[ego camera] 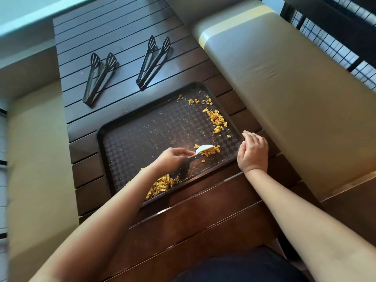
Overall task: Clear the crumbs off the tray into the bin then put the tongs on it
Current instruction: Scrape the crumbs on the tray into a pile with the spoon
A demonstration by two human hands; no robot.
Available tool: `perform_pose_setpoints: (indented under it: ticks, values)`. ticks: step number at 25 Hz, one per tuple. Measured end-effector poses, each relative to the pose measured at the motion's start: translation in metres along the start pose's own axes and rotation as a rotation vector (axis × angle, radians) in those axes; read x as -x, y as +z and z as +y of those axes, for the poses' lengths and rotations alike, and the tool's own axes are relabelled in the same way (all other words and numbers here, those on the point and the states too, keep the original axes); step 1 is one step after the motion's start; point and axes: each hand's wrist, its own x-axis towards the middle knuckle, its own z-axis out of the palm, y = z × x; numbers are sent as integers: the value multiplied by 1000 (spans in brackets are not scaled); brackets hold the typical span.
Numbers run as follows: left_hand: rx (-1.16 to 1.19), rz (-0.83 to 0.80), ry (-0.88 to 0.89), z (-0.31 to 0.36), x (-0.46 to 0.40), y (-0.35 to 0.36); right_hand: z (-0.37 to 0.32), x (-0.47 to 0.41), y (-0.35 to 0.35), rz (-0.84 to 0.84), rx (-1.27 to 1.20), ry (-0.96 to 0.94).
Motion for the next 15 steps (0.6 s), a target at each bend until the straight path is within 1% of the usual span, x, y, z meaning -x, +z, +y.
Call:
perform_pose_setpoints:
  ticks: [1,2,5,6,7,10,15]
  values:
    - [3,-30,3,2,2,0,0,0,0,3,0,-1]
    - [24,-20,15,4,3,-1,0,-1,0,4,-1,-2]
    - [64,155,46,11,-6,-2,1,0,0,1,-5,-7]
    - [45,173,45,13,-9,-1,1,0,0,2,-4,-7]
    - [13,154,46,16,-11,1,0,-1,0,3,-5,-6]
    - [-164,9,68,13,-12,9,1,0,0,6,-8,-8]
    - [-374,-103,70,7,0,-14,0,0,-1,5,-8,-2]
